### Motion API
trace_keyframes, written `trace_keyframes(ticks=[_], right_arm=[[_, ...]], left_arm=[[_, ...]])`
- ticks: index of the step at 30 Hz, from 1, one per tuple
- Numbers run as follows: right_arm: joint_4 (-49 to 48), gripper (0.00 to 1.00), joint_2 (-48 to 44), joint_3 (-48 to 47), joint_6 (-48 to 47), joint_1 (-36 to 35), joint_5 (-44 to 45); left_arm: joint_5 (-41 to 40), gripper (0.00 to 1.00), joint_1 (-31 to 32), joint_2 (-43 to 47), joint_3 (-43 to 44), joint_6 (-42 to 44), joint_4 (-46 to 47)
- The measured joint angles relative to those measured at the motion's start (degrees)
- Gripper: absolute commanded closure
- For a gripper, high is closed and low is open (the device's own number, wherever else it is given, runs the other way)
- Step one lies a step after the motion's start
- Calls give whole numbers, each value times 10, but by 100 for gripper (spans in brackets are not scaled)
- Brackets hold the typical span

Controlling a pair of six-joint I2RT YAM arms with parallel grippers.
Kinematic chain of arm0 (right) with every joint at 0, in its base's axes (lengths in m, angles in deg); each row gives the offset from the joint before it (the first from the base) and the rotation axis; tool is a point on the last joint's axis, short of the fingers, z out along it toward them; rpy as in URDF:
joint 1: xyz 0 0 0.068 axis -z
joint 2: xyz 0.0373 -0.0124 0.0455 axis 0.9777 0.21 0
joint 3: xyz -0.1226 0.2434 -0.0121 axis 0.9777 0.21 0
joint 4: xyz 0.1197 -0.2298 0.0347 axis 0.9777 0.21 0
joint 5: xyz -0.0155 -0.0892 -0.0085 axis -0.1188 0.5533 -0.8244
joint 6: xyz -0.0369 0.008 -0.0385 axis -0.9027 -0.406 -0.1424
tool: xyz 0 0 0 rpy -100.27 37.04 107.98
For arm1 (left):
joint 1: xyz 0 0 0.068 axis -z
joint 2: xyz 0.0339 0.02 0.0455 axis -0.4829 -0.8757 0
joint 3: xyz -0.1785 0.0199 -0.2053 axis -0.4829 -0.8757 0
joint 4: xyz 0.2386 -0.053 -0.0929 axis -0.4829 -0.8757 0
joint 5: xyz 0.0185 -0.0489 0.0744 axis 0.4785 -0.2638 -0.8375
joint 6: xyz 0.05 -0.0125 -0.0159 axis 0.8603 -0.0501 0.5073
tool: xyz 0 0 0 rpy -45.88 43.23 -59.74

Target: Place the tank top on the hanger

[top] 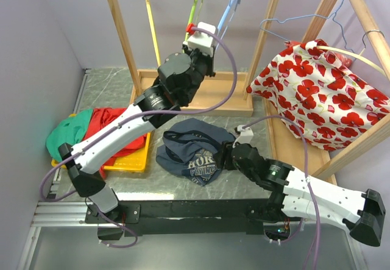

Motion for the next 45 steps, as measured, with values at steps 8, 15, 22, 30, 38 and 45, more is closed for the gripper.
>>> trace_keyframes(ticks=[8,15,22,30,38,45], right_arm=[[32,42,-48,0,16,0,42],[72,46,-61,3,63,0,62],[95,48,-83,45,109,0,72],[69,49,16,33,102,2,103],[30,52,92,1,69,46,104],[19,63,126,-24,31,83,92]], left_arm=[[67,99,0,146,-199,-82,-14],[163,99,1,316,-339,-137,-60],[213,99,2,462,-454,-179,-129],[216,99,2,570,-539,-233,-208],[212,99,2,619,-544,-266,-289],[216,99,2,655,-544,-280,-338]])
